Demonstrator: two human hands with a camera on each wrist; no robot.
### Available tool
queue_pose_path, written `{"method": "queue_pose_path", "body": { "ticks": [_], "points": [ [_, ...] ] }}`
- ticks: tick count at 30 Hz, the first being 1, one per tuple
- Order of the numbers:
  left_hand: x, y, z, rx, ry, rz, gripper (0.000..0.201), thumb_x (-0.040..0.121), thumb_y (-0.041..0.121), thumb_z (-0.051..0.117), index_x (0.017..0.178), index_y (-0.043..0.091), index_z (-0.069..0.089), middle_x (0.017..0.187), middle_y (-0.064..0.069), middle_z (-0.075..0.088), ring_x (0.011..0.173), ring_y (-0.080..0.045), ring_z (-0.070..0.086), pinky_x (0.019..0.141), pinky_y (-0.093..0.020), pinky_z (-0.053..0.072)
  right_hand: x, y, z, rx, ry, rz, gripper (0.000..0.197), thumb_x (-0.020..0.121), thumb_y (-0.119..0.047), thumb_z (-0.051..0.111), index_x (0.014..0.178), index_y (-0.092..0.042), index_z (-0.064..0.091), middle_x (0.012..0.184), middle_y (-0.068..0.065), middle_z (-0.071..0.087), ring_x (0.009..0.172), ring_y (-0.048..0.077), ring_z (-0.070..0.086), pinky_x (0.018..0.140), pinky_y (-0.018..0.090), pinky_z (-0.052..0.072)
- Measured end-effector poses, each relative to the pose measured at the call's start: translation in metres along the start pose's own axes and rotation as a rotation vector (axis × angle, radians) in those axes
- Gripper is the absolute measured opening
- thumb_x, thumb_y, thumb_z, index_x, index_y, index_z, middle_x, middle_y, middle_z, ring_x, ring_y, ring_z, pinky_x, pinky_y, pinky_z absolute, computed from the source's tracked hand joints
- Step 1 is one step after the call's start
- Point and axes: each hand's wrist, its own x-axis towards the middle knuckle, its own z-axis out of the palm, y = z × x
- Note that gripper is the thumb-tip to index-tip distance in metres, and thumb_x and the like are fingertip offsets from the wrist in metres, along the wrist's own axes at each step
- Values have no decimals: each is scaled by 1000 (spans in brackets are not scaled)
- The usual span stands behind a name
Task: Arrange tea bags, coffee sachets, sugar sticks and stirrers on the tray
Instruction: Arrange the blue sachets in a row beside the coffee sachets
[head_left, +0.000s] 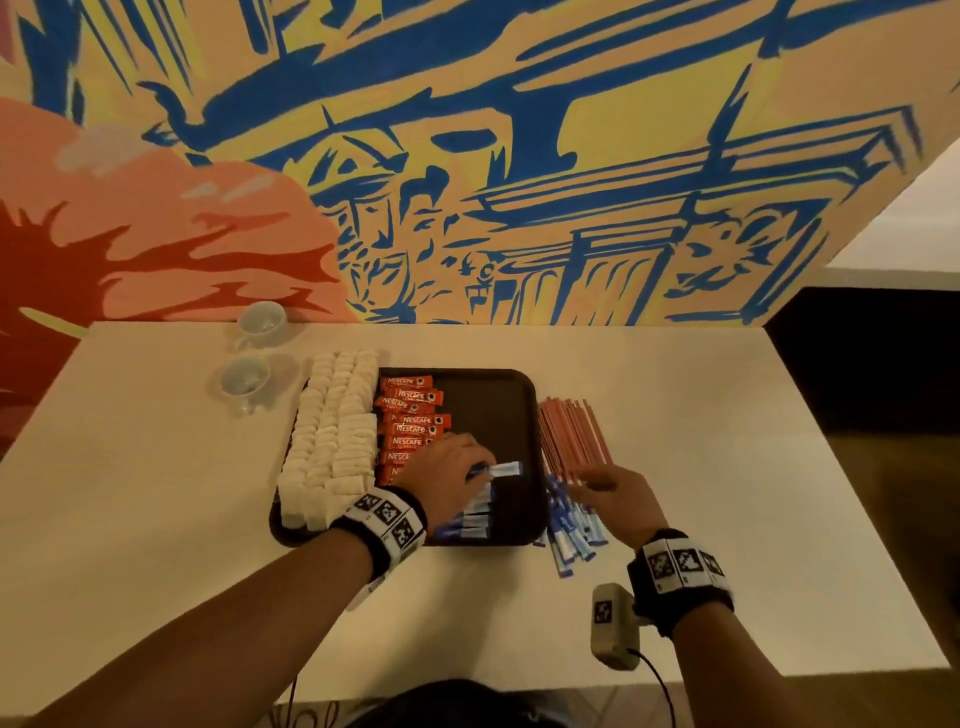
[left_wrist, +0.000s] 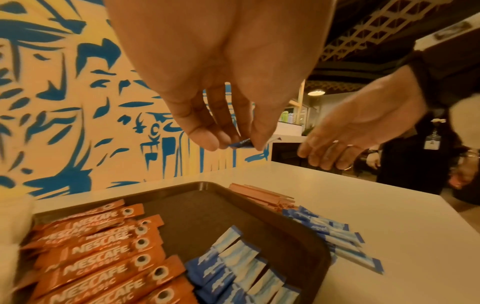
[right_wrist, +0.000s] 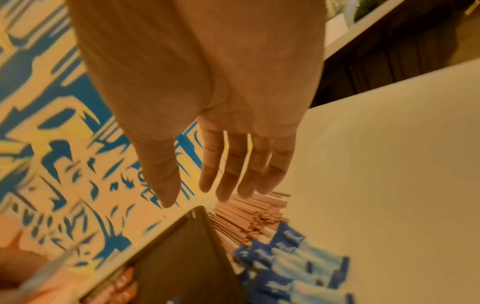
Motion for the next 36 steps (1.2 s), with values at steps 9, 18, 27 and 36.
{"method": "queue_pose_path", "body": {
  "ticks": [9,18,27,36],
  "points": [
    [40,-32,14,119,-133,-234,24,98,35,58,119,24,65,120,3,59,110,-15,55,91,-29,47,39,54,18,-537,-153,313,99,74,-64,79,147,-11,39,145,12,43,131,32,47,109,43,44],
    [60,-50,51,260,-238,-265,21,97,32,56,116,27,64,119,2,61,117,-21,52,101,-39,44,54,71,59,-550,-88,355,121,58,-65,88,144,-8,25,142,11,35,133,33,39,109,48,41],
    [68,-58,62,271,-290,-255,25,97,30,58,121,26,64,123,1,62,121,-23,49,103,-39,39,58,73,60,-521,-62,346,99,70,-58,84,138,-9,32,137,11,43,127,32,45,104,45,43],
    [66,-23,59,138,-176,-191,37,97,27,57,134,25,55,131,1,55,124,-22,48,105,-40,42,53,76,48,-462,-148,329,42,91,-40,67,120,-13,55,120,11,62,106,32,63,90,40,54]
  ]
}}
